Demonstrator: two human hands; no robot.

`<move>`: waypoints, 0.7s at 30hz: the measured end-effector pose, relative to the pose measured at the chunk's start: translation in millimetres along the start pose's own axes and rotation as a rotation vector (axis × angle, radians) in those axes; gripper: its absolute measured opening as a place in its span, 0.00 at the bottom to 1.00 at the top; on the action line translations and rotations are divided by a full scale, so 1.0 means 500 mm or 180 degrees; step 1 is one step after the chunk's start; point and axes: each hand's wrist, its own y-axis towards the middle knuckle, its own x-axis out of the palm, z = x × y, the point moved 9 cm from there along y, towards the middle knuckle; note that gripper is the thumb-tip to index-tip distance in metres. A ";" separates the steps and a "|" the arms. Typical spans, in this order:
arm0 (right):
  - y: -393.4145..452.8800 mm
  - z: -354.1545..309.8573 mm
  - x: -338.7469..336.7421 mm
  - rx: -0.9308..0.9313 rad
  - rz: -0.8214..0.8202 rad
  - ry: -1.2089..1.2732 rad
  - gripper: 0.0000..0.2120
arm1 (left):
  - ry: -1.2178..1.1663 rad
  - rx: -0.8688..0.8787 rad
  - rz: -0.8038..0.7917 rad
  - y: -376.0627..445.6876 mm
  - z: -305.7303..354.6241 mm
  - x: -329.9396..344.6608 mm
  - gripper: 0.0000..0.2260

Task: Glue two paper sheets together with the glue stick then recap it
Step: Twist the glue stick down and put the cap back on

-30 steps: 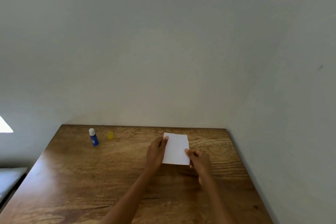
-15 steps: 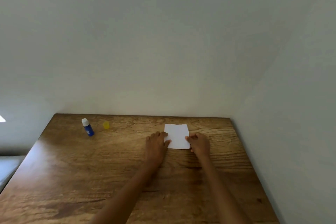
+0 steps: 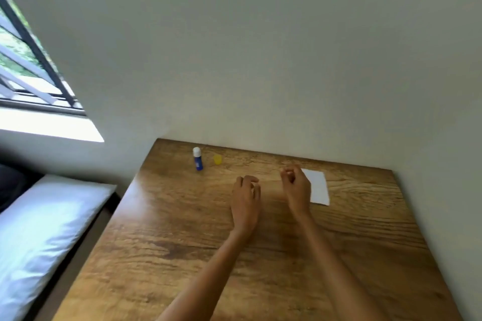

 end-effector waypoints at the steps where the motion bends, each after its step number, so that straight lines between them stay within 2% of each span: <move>1: -0.008 -0.033 0.048 -0.0116 -0.0194 -0.0006 0.03 | -0.0097 -0.0184 0.0140 0.001 -0.024 -0.032 0.04; 4: -0.047 -0.121 0.191 -0.0389 -0.0660 0.0000 0.06 | -0.0418 -0.0764 0.0556 0.012 -0.113 -0.128 0.02; 7: -0.072 -0.167 0.290 -0.0419 -0.0901 -0.0109 0.06 | -0.0613 -0.1156 0.0708 0.042 -0.184 -0.188 0.09; 10: -0.077 -0.172 0.348 -0.0225 -0.1020 -0.0193 0.06 | -0.0343 -0.1030 0.0597 0.098 -0.214 -0.218 0.21; 13: -0.074 -0.169 0.376 -0.0185 -0.1019 -0.0289 0.06 | -0.0130 -0.0889 0.0226 0.154 -0.230 -0.207 0.26; 15: -0.068 -0.168 0.382 -0.0186 -0.0966 -0.0334 0.07 | -0.0089 -0.0781 -0.0045 0.180 -0.239 -0.188 0.24; 17: -0.062 -0.168 0.386 -0.0159 -0.0955 -0.0346 0.07 | -0.0145 -0.0640 -0.0169 0.195 -0.243 -0.178 0.17; 21: -0.064 -0.167 0.377 -0.0103 -0.0960 -0.0214 0.08 | -0.0562 -0.0595 -0.0131 0.198 -0.240 -0.188 0.06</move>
